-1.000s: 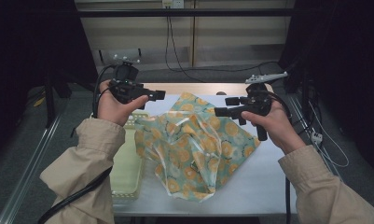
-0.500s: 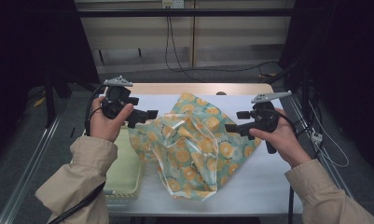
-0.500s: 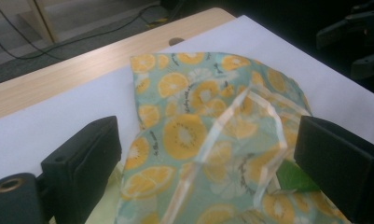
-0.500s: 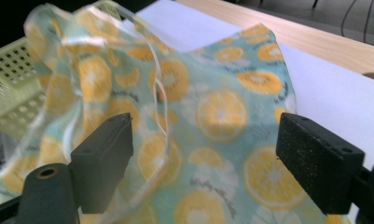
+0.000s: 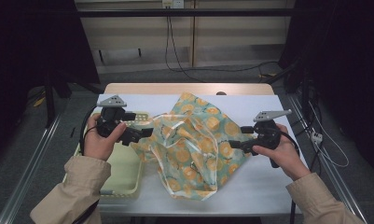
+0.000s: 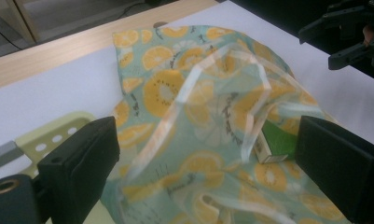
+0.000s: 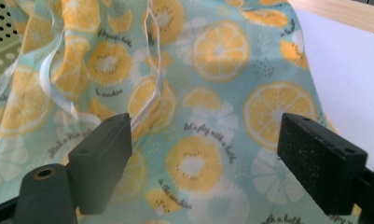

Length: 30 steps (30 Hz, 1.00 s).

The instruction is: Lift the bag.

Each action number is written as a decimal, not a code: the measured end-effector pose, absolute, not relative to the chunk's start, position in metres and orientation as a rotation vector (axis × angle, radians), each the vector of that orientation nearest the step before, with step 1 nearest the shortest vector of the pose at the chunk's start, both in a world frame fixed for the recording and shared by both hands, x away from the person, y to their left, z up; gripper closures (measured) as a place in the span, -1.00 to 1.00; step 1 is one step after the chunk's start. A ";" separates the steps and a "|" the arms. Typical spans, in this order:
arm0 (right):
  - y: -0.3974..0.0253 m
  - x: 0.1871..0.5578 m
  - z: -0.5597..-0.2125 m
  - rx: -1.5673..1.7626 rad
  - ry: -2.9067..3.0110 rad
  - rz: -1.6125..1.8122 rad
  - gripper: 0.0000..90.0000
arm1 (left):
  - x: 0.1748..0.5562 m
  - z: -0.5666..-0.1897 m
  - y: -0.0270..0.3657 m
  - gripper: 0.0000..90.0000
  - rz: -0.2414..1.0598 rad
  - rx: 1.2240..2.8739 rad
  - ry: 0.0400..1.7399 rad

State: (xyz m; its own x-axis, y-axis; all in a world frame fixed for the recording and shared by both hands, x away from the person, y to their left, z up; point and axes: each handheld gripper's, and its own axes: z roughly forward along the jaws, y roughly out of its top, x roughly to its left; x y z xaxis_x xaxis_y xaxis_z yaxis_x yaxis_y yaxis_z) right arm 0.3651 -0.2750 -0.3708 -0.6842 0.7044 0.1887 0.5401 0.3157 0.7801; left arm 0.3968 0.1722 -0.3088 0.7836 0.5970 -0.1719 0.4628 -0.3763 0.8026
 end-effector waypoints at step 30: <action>-0.291 0.330 -0.412 1.140 2.386 1.259 -0.63 | 0.357 -0.348 0.196 -0.86 0.159 1.989 0.777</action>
State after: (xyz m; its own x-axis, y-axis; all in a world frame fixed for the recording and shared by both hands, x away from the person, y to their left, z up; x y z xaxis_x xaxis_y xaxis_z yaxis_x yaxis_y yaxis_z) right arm 0.3295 -0.2911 -0.4122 -0.6779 0.7178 0.1590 0.5362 0.3349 0.7748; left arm 0.3575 0.1961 -0.3477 0.7890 0.5812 -0.1992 0.4565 -0.3374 0.8233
